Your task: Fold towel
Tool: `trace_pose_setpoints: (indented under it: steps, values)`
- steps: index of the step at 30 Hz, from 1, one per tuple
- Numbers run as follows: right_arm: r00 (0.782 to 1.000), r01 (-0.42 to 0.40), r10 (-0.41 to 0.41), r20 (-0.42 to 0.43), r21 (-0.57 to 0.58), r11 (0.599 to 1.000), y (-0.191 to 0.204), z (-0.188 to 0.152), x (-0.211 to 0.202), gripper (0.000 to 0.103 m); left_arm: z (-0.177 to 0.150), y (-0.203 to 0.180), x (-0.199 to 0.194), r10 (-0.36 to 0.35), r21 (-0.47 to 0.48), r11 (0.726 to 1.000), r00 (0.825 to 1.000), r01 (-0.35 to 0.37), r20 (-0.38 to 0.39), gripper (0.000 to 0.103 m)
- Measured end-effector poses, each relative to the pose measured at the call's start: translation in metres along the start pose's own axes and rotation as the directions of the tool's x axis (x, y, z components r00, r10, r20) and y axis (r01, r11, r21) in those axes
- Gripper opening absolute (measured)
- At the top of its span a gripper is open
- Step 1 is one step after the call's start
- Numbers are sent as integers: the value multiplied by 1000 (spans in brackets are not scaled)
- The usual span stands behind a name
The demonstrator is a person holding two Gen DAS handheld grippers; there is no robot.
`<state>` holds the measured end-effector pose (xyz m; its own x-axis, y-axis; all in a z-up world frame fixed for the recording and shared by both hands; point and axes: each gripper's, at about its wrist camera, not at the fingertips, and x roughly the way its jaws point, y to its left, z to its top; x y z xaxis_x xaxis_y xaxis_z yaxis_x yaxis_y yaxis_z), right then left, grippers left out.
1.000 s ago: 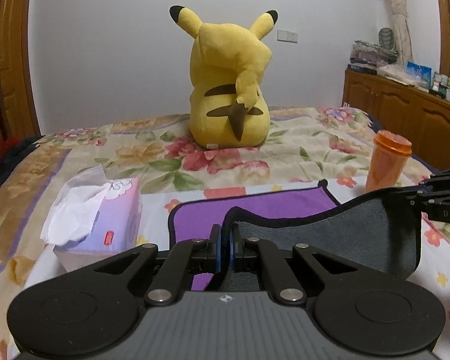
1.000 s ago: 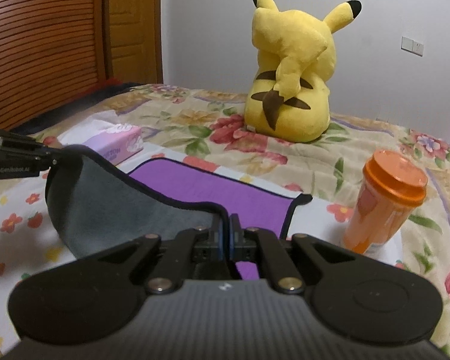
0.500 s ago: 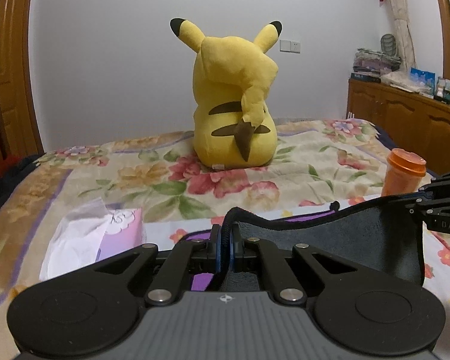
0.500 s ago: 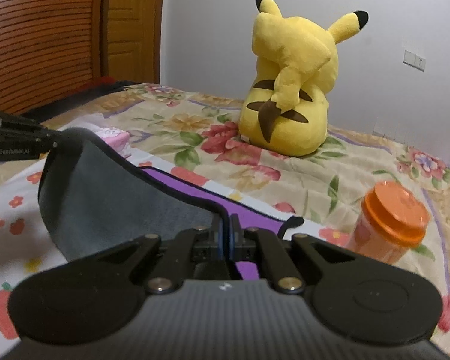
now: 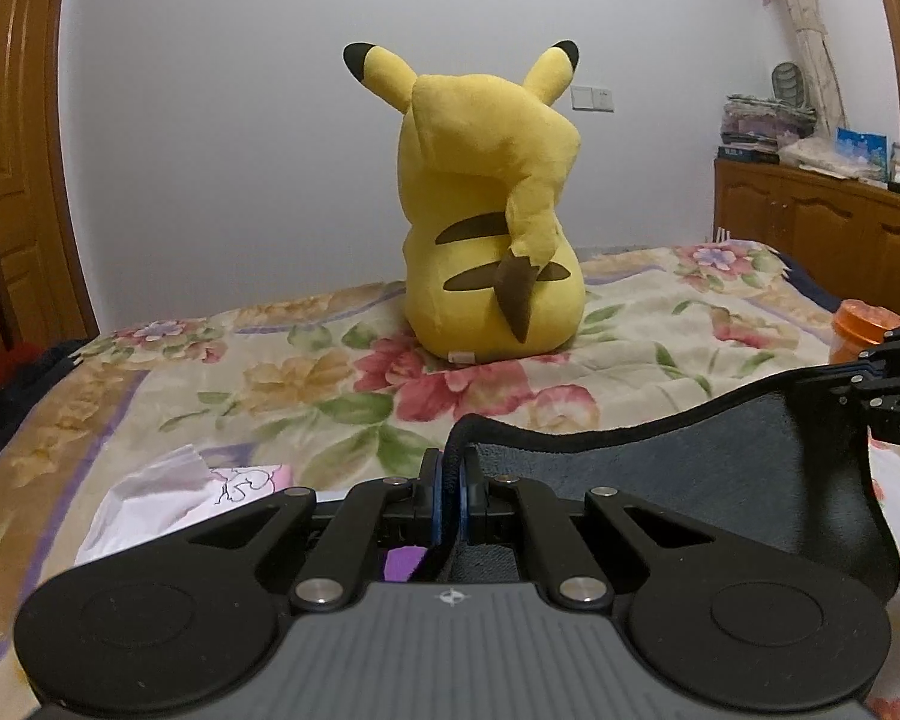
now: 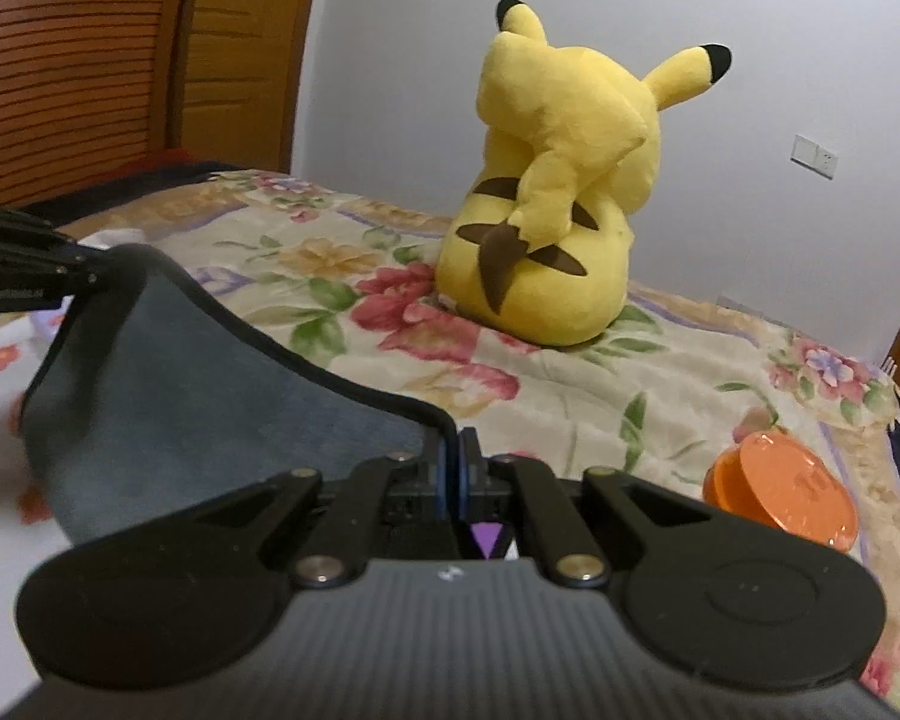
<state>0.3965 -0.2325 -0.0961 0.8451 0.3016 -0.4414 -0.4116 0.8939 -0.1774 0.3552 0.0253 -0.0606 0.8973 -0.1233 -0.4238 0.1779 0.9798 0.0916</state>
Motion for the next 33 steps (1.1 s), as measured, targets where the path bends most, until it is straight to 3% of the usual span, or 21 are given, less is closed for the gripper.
trace_pose_setpoints:
  steps: [10,23,26,27,28,29,33]
  values:
    - [999,40,-41,16,45,998,-9,-8,32,4,-5,9,39,27,-31,999,999,-28,-30,8]
    - [997,37,-32,-66,83,996,-9,-32,67,5,-29,6,71,32,-20,999,992,-35,-123,10]
    - [996,48,-42,-73,88,995,-8,-33,67,16,-30,4,70,24,-20,999,991,-27,-131,21]
    - [996,51,-44,-76,84,995,-7,-33,67,31,-30,3,69,22,-21,999,991,-25,-132,25]
    - [996,55,-49,-76,79,995,-6,-34,65,54,-30,2,67,19,-22,1000,991,-22,-131,33]
    - [996,57,-52,-69,75,996,-5,-34,62,60,-30,1,64,16,-24,1000,992,-20,-127,37]
    - [998,29,-24,-62,84,996,-1,-35,47,61,-32,-3,51,2,-28,1000,991,-6,-132,40]
